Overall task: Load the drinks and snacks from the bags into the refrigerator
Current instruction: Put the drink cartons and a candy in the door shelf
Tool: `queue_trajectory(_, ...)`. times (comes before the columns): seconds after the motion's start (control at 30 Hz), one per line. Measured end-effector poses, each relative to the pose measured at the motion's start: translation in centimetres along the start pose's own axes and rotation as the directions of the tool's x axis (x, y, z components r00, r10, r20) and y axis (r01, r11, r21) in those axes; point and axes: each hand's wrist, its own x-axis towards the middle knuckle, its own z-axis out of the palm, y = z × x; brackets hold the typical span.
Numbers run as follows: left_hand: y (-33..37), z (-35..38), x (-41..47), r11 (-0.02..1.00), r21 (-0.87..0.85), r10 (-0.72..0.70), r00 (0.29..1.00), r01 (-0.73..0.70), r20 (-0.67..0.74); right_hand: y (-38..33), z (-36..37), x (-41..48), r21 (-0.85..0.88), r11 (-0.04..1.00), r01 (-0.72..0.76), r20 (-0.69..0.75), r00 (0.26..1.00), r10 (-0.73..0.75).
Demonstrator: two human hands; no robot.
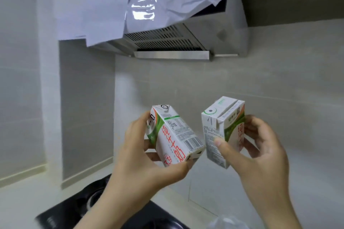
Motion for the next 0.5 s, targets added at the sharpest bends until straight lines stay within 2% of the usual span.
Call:
queue_trajectory(0.23, 2.5, -7.8, -4.2, 0.974, 0.225, 0.005, 0.987, 0.033, -0.163, -1.7, 6.3, -2.5, 0.183, 0.982, -0.048, 0.175, 0.984, 0.016)
queue_trajectory(0.5, 6.7, -17.7, -8.1, 0.908, 0.417, 0.113, 0.935, 0.040, -0.336, -8.4, 15.9, -5.4, 0.387, 0.922, -0.027, 0.308, 0.946, -0.102)
